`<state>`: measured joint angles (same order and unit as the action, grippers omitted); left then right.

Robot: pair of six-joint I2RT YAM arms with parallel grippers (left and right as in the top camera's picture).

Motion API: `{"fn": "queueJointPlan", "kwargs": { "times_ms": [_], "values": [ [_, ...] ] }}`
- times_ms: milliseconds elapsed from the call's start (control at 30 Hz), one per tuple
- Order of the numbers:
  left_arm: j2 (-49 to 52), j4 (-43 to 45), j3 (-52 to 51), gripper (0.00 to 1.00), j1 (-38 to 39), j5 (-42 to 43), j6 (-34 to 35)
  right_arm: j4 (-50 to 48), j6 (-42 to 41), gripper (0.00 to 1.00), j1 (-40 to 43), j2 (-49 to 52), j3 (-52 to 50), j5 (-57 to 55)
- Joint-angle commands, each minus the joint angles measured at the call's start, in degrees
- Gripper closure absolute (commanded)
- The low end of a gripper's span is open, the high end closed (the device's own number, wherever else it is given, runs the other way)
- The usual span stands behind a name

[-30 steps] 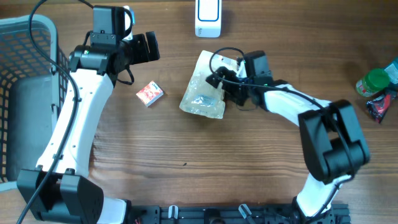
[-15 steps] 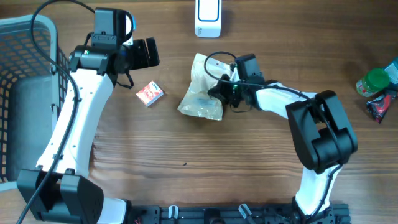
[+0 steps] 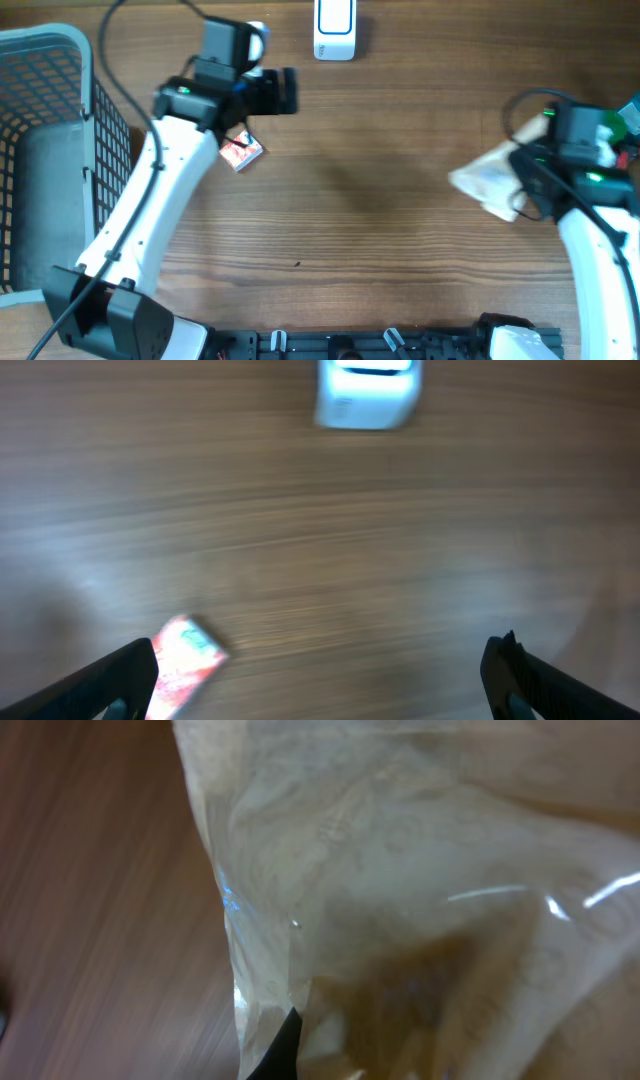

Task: Scan the item barcode
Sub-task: 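Carry the snack bag right with the right gripper and release it, then lower the left gripper onto the red Kleenex tissue pack and grasp it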

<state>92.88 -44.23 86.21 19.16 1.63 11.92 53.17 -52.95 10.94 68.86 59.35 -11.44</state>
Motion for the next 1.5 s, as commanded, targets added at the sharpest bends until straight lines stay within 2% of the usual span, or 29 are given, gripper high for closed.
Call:
{"fn": "queueJointPlan", "kwargs": {
  "times_ms": [0, 100, 200, 400, 433, 467, 500, 600, 667, 900, 1000, 1100, 1200, 1300, 1333, 1433, 1467],
  "values": [
    [-1.2, 2.3, 0.0, 0.00, 4.3, 0.5, 0.5, 0.4, -1.9, 0.96, 10.2, 2.1, -0.8, -8.2],
    [-1.2, 2.3, 0.0, 0.00, 6.0, 0.5, 0.6, 0.2, -7.1, 0.95, 17.9, 6.0, -1.4, -10.0],
    [-1.2, 1.5, 0.0, 0.00, 6.3, 0.5, 0.5, -4.3, -7.0, 0.95, 23.5, 11.7, -1.5, -9.2],
    [-1.2, 0.9, 0.0, 0.00, 6.2, 0.3, 0.5, -17.0, -5.6, 0.95, 26.2, 26.4, -1.5, -6.1],
    [-1.2, 0.7, 0.0, 0.00, 6.2, 0.3, 0.5, -18.3, -5.5, 0.87, 26.2, 28.1, -1.5, -5.1],
    [-1.2, 0.6, 0.0, 0.00, 6.2, 0.3, 0.5, -19.6, -5.5, 0.60, 26.2, 29.4, -1.4, -3.8],
    [-1.2, 0.5, 0.0, 0.00, 6.2, 0.3, 0.5, -20.9, -5.0, 0.39, 26.2, 29.8, -1.4, -1.6],
    [-1.2, 0.5, 0.0, 0.00, 6.2, 0.3, 0.5, -23.6, -0.4, 0.00, 26.2, 29.5, 1.0, 5.4],
    [-1.2, 0.5, 0.0, 0.00, 6.2, 0.3, 0.5, -20.0, 1.4, 0.00, 26.2, 28.9, 6.0, 10.0],
    [-1.2, 0.5, 0.0, 0.00, 6.3, 0.3, 0.5, 9.6, 2.0, 0.00, 26.2, 22.5, 26.6, 10.5],
    [-1.2, 0.3, 0.0, 0.00, 6.2, 0.3, 0.5, 14.6, 2.6, 0.00, 26.2, 17.7, 29.0, 12.5],
    [-1.3, 0.5, 0.0, 0.00, 5.7, 0.0, 0.5, 17.3, 6.1, 0.00, 25.5, 13.6, 28.9, 19.0],
    [-1.3, -1.2, 0.1, 0.00, 3.5, -1.2, 1.7, 21.4, 8.1, 0.00, 18.3, 10.6, 28.9, 20.7],
    [-1.3, -6.1, 0.0, 0.00, -0.8, -1.3, 4.0, 20.7, 7.9, 0.00, 8.9, 10.4, 28.9, 18.6],
    [-1.2, -8.7, 0.0, 0.00, -2.9, -1.9, 3.2, 20.0, 7.9, 0.00, 5.4, 10.7, 28.8, 17.1],
    [-1.2, -15.0, 0.0, 0.00, -7.3, -2.1, -5.9, 19.8, 7.9, 0.00, -1.7, 11.2, 28.8, 12.4],
    [-1.2, -15.7, 0.0, 0.00, -8.4, -2.6, -4.3, 19.7, 7.8, 0.00, -3.0, 11.3, 28.7, 11.2]
  ]
}}
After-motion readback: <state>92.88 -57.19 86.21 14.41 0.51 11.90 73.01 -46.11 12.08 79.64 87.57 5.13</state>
